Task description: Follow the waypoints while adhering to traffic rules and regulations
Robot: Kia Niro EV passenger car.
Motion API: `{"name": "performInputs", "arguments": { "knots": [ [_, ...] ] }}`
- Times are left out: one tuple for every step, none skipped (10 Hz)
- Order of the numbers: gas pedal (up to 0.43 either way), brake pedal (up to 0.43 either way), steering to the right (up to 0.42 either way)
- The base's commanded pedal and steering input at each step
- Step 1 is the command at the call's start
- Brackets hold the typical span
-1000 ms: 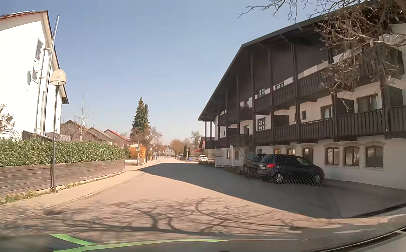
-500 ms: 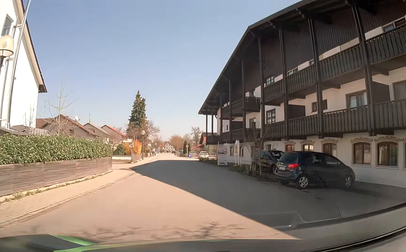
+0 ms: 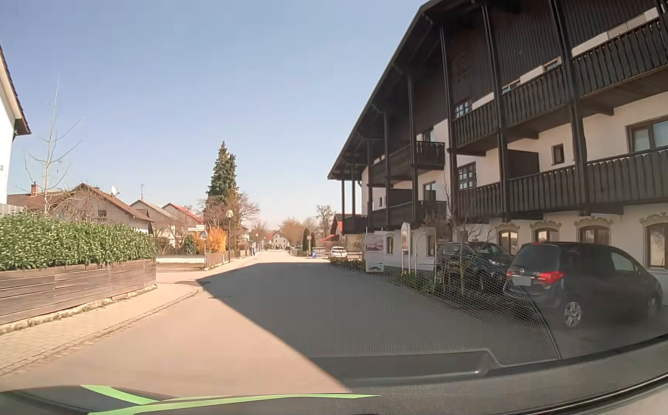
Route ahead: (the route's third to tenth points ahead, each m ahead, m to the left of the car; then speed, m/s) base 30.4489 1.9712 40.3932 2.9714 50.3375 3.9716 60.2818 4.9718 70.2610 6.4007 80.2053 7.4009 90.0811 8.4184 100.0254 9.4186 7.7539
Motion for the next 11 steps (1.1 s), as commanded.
{"name": "performInputs", "arguments": {
  "knots": [
    [0.079,0.000,-0.009],
    [0.079,0.000,-0.010],
    [0.079,0.000,-0.013],
    [0.079,0.000,-0.013],
    [0.079,0.000,-0.014],
    [0.079,0.000,-0.017],
    [0.079,0.000,-0.017],
    [0.079,0.000,-0.017],
    [0.079,0.000,-0.017],
    [0.079,0.000,-0.017],
    [0.079,0.000,-0.017]
  ]
}}
